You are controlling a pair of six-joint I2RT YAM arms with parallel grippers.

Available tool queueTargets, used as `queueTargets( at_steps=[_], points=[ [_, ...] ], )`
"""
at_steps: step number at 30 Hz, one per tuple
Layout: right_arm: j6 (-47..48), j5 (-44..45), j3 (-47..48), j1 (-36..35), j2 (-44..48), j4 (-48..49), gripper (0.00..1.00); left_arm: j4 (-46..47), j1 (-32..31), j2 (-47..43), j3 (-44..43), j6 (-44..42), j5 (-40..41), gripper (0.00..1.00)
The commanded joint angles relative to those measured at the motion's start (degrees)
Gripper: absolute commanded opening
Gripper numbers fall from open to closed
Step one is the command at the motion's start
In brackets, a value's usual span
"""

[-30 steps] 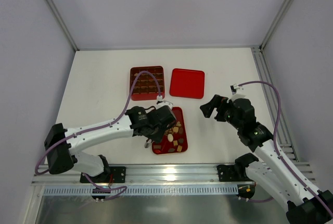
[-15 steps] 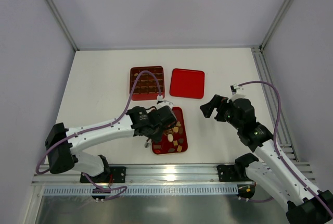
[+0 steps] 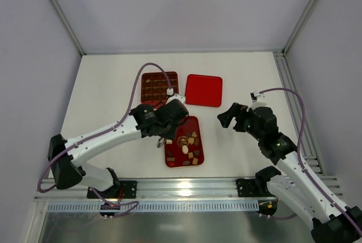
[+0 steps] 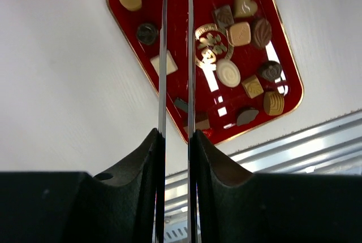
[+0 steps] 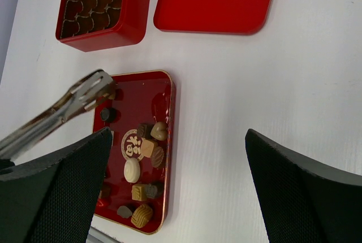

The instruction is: Pack the chocolate

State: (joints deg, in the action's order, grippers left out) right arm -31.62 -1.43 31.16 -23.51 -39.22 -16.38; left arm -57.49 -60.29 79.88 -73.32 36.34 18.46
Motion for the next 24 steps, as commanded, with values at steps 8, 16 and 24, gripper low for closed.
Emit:
queueTargets(
  at_steps=[8, 16, 24],
  points=[
    [1.5, 0.9, 3.4, 0.0, 0.1, -0.6, 1.0, 2.6, 17.6, 2.6, -13.4, -10.1, -1.2, 0.24],
    [1.7, 0.1, 4.5, -0.1, -0.6, -1.2, 1.0, 6.8, 27.7, 13.2, -19.9, -13.1, -2.4, 0.23],
    [1.9, -0.1, 4.8, -0.1, -0.4, -1.7, 1.0, 7.8, 33.5, 21.1, -26.0, -14.5, -3.4, 0.23]
  ],
)
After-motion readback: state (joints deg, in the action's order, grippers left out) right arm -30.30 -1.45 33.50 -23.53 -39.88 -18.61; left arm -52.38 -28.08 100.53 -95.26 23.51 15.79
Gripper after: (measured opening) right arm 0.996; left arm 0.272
